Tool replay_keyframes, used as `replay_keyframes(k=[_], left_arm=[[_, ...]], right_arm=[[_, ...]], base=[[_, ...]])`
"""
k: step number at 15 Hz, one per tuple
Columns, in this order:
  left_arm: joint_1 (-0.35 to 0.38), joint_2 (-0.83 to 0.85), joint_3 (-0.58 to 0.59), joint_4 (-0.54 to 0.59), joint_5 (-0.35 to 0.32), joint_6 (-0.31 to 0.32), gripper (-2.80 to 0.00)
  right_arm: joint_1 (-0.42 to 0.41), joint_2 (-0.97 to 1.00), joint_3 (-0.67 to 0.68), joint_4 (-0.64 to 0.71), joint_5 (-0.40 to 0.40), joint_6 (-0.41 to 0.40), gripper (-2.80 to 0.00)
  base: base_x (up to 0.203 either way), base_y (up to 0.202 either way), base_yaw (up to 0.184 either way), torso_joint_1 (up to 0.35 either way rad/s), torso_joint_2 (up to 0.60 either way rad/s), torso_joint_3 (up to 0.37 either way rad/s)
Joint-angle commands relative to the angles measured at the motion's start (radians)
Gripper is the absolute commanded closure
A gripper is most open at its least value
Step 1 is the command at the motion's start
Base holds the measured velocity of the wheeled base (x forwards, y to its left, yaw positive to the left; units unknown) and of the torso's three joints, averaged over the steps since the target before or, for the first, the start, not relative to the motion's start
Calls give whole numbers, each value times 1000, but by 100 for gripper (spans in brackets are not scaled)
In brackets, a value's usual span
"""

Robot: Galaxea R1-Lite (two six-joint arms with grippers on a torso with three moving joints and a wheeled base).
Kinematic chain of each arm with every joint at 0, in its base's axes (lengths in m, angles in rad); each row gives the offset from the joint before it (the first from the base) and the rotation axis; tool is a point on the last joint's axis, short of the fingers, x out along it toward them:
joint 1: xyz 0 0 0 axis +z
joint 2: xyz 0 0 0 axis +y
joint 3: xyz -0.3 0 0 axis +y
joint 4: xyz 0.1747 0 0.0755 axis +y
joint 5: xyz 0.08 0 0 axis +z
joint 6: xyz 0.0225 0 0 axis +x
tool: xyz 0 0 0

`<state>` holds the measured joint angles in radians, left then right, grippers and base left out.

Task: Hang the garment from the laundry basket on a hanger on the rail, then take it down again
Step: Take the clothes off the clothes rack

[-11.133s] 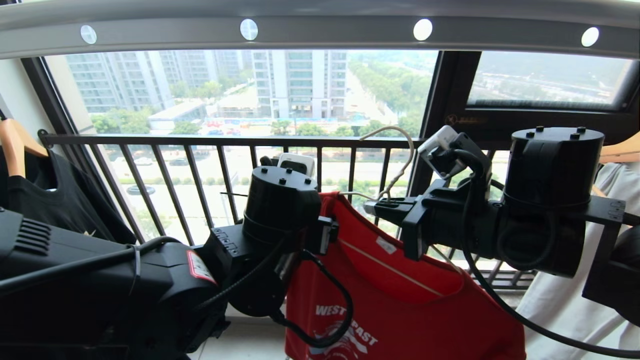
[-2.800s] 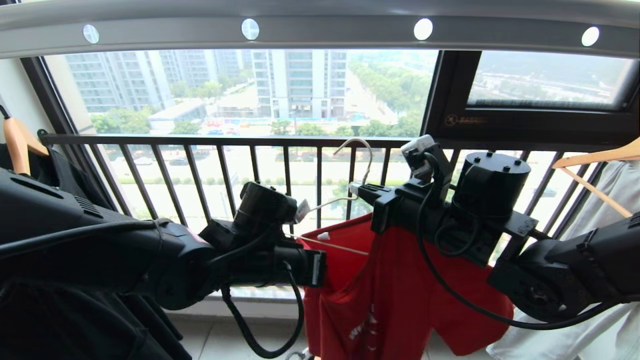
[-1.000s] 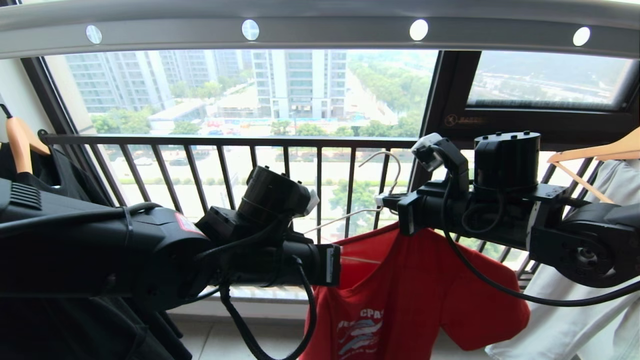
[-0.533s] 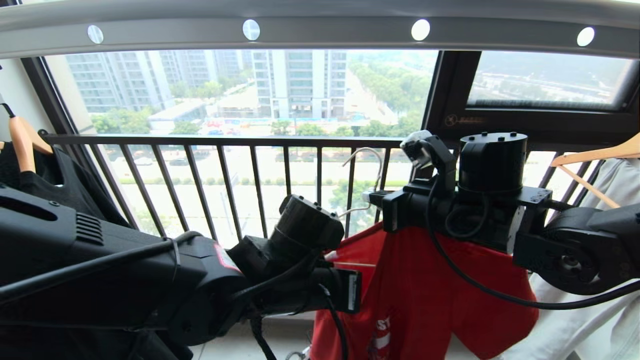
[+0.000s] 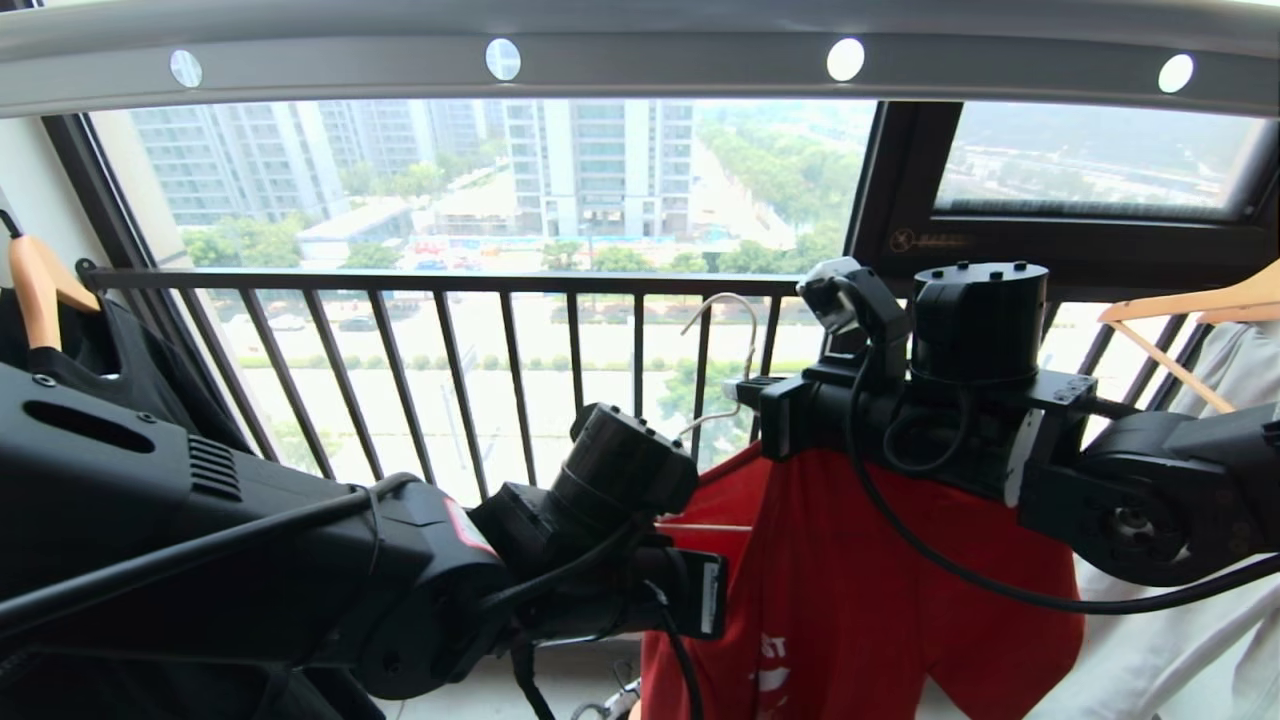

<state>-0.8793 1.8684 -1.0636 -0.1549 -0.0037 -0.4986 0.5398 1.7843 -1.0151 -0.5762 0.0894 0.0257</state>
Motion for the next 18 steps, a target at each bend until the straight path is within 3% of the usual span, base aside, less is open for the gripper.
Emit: replay_keyframes(k=[1,3,9,12,14,15,18], left_arm=[[29,-20,-3,8,33,48,0],[65,-45,-17,82,78,125,0],[195,-68,-249,586,87,185,0],[280,-64,-288,602,108,191,0],[282,-53,-288,649,144,215,0],[281,-27,-291,671,179,227,0],[270,45,-297,678,375,225,0]], right_arm=[[-12,0,-8,-4,-9,-1,0],[-31,0,-16,-4,-16,-3,0],[-67,0,-23,-4,-17,-10,0],[-79,0,-23,-4,-17,-20,0],[-90,0,-22,-4,-17,-40,0],[-90,0,-22,-4,-17,-41,0],[-90,0,-10,-4,-17,-81,0]], base=[[0,0,0,0,0,0],[0,0,0,0,0,0],[0,0,0,0,0,0],[0,0,0,0,0,0],[0,0,0,0,0,0],[0,0,0,0,0,0],[0,0,0,0,0,0]])
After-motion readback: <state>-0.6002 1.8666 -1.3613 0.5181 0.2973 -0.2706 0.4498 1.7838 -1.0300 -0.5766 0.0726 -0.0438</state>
